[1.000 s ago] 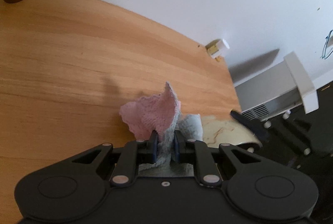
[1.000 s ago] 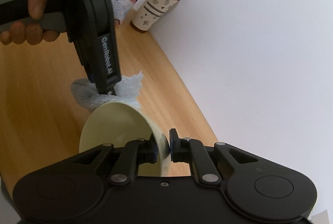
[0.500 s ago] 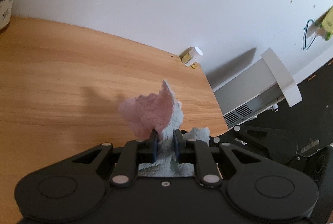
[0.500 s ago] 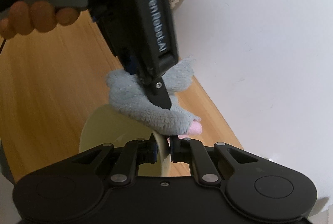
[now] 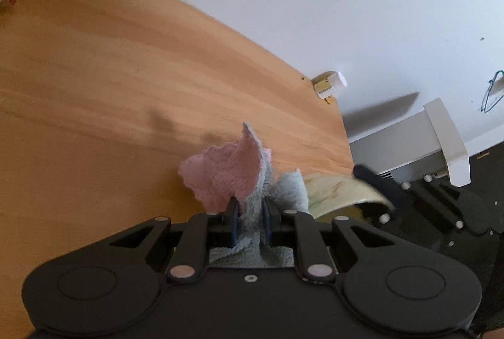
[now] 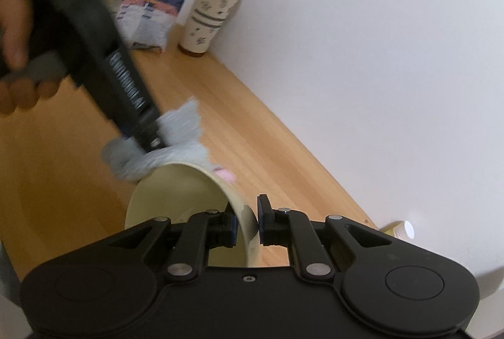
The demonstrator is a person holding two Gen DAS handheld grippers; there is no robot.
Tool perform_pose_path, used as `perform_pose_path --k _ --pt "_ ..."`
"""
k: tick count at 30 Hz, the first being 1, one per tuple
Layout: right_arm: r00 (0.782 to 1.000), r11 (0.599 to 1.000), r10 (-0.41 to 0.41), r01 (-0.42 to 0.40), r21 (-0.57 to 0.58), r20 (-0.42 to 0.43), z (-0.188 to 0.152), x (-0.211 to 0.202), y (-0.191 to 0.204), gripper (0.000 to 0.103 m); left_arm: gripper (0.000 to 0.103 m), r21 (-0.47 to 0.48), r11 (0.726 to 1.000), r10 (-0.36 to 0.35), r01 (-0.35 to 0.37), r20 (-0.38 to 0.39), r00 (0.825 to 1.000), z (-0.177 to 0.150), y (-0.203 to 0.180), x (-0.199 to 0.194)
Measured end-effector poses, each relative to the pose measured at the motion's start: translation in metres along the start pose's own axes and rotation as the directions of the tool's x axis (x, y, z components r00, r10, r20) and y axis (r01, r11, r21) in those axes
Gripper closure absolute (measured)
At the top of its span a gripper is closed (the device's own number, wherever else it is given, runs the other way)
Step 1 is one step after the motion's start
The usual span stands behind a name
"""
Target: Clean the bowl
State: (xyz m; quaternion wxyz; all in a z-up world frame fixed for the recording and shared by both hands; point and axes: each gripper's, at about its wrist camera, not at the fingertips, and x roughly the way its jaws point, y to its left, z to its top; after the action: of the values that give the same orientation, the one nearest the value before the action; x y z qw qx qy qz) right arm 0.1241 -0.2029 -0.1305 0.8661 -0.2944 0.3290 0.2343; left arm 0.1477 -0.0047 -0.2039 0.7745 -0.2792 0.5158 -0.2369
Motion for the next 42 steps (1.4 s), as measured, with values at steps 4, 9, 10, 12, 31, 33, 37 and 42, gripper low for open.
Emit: perform_pose_path --k 4,9,10,12,31,33,37,42 --pt "1.0 0.995 0.005 -0.006 0.095 0.005 -0.023 -0.038 -0.019 0.089 0.09 -0.058 0.998 -0.023 0.023 0.017 1.0 0.001 0.003 -0.005" --pt "0.999 0.967 0.043 -0.043 0.253 0.006 -0.022 -0.028 -0.034 0.089 0.09 -0.046 0.999 -0.021 0.024 0.054 0.998 0.004 -0.005 -0.017" --pt "0.998 0.957 0.056 -0.055 0.285 0.006 -0.023 -0.025 -0.037 0.089 0.09 -0.045 0.999 -0.027 0.03 0.06 0.998 0.005 -0.007 -0.019" --pt "0.997 0.942 0.075 -0.073 0.328 0.007 -0.02 -0.014 -0.038 0.089 0.09 -0.057 0.997 -0.044 0.047 0.058 0.997 0.007 -0.008 -0.019" --pt "0.988 0.936 0.153 -0.154 0.317 0.029 -0.048 -0.019 -0.01 0.087 0.09 -0.041 0.998 -0.054 0.055 0.043 0.998 0.011 -0.015 -0.014" --pt "0.988 0.936 0.149 -0.151 0.318 0.032 -0.05 -0.02 -0.011 0.087 0.09 -0.063 0.997 -0.047 0.049 0.036 0.998 0.008 -0.008 -0.012" --pt "0.989 0.926 0.141 -0.143 0.35 0.033 -0.047 -0.018 -0.017 0.087 0.09 -0.141 0.989 -0.037 0.037 0.006 0.999 -0.001 0.009 -0.005" --pt "0.989 0.89 0.143 -0.147 0.432 0.042 -0.049 -0.022 -0.031 0.087 0.09 -0.206 0.977 -0.051 0.046 -0.019 0.999 -0.01 0.022 -0.001"
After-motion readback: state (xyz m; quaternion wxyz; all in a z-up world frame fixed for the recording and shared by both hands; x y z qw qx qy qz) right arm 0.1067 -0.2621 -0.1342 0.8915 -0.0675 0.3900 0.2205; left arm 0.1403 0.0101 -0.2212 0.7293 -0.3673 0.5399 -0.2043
